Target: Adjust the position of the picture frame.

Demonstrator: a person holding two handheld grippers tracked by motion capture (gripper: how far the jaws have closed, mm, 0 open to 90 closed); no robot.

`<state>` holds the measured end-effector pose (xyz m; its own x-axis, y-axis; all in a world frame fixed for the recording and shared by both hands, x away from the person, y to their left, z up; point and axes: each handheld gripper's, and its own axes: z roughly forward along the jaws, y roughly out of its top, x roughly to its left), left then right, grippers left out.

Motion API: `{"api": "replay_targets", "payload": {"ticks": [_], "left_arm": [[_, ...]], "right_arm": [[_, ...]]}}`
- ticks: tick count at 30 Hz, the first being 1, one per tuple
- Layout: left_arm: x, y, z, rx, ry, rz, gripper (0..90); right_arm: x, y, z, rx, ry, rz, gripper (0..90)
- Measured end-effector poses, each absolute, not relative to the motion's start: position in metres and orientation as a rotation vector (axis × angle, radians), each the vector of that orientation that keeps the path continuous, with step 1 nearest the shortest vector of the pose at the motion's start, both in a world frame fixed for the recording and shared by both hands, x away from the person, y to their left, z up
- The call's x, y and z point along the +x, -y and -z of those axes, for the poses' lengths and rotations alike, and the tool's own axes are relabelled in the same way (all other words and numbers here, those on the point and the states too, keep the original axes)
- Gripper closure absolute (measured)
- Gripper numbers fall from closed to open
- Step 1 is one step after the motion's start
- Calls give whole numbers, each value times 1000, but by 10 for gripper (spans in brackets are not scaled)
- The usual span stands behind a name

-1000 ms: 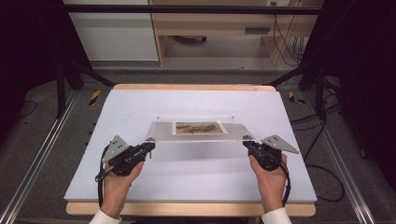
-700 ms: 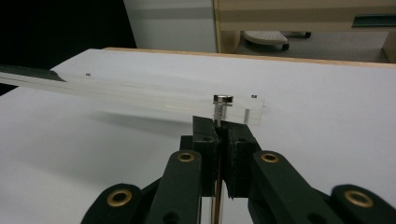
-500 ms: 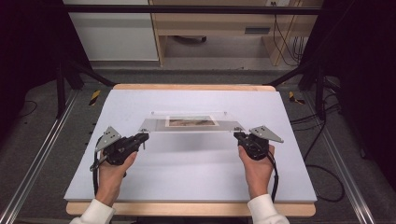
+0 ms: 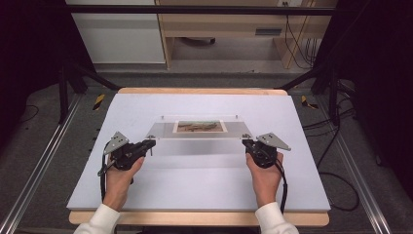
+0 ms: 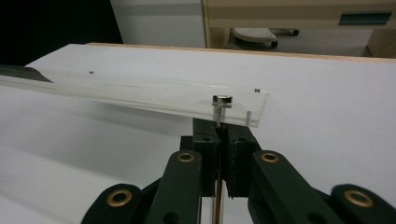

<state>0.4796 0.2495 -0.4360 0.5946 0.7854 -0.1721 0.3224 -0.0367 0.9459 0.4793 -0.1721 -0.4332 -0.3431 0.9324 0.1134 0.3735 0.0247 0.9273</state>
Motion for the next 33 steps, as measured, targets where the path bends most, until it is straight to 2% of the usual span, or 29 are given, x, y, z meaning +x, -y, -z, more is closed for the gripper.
{"api": "replay_targets", "payload": {"ticks": [11, 33], "left_arm": [[470, -246, 452, 1721, -1018, -490, 844], [466, -245, 477, 1779, -1109, -449, 841]], "right_arm": [[468, 171, 456, 1356, -1818, -1294, 849], [463, 170, 481, 1375, -1951, -1229, 848]]}}
